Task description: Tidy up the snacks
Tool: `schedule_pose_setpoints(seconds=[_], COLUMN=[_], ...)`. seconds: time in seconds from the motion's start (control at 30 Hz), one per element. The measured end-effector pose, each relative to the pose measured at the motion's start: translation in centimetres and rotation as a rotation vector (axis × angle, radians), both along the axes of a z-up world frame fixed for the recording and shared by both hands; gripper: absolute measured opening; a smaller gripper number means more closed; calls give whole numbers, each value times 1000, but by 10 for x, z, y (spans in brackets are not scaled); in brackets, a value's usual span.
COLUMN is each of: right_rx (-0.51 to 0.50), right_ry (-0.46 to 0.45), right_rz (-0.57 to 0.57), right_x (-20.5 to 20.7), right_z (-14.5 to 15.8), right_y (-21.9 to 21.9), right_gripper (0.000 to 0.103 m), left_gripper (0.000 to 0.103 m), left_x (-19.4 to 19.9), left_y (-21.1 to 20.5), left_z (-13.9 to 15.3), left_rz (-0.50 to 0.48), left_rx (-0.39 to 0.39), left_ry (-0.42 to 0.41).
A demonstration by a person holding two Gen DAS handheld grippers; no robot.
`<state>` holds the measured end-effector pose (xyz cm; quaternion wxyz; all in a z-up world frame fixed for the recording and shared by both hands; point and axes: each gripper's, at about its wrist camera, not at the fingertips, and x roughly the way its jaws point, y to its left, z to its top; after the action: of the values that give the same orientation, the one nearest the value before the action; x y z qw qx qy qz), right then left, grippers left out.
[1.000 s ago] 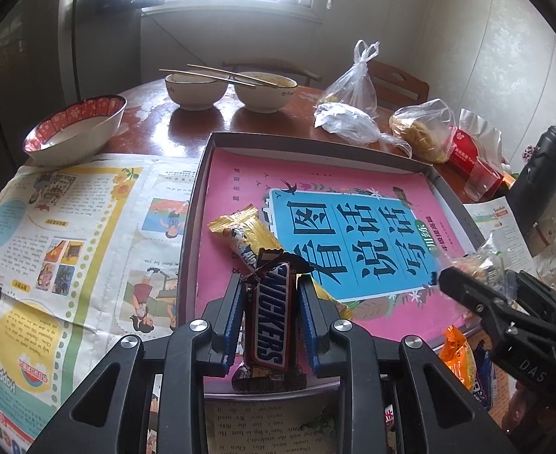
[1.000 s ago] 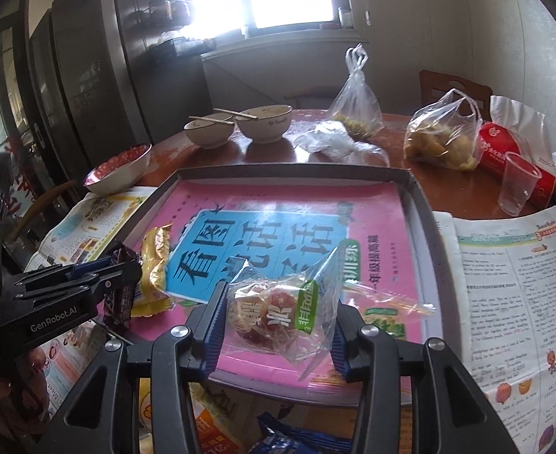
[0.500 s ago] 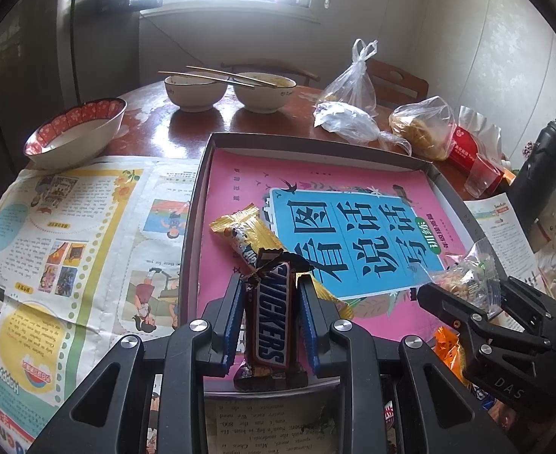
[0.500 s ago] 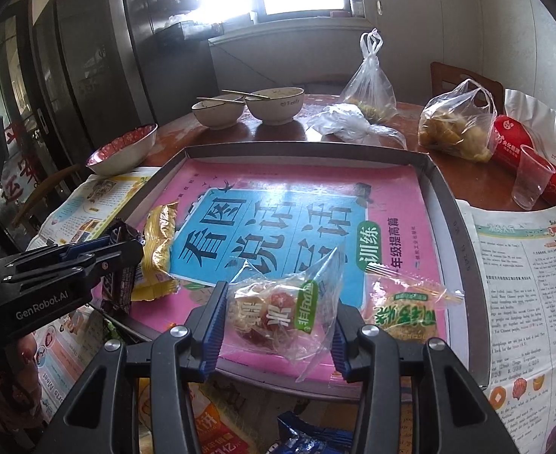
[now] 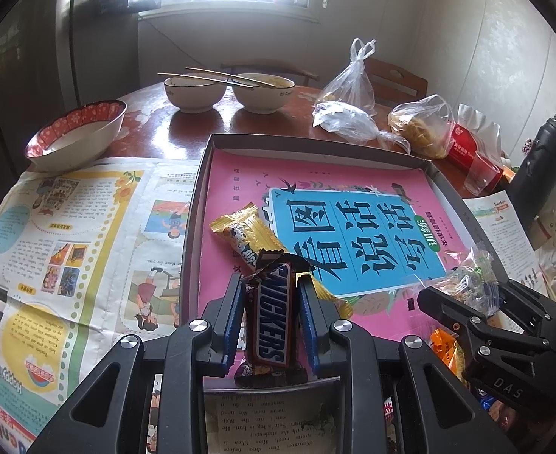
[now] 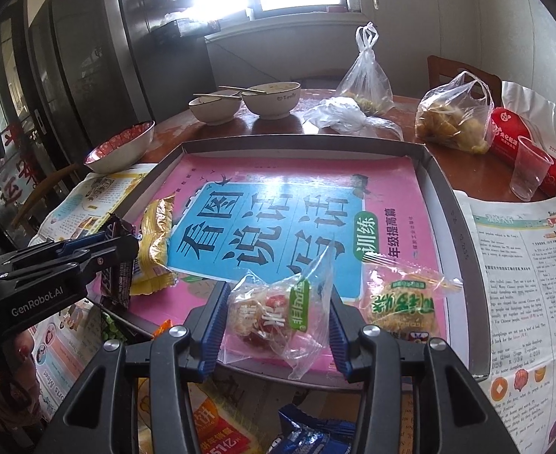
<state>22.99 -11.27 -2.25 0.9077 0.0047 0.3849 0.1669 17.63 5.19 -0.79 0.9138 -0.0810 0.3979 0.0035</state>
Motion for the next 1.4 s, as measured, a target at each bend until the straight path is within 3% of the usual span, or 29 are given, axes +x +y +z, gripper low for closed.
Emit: schedule_pose_setpoints(seconds=[0.77,1.07,1.4], right_rx=[31,42,42], right_ry=[-29,-42,-51], right_rz=[-36,-53,-58], right_x=[-10,-13,-15], right_z=[12,17,19], right_y=[-15,-22,-24], right_gripper=[58,60,70], left_gripper=[30,45,63], left_x=[-7,-12,-19], left_y=[-3,-6,-8], left_z=[3,7,14], left_rz=[-11,-15,-21], left_rx=[9,16,25], left_ry=[12,5,-11])
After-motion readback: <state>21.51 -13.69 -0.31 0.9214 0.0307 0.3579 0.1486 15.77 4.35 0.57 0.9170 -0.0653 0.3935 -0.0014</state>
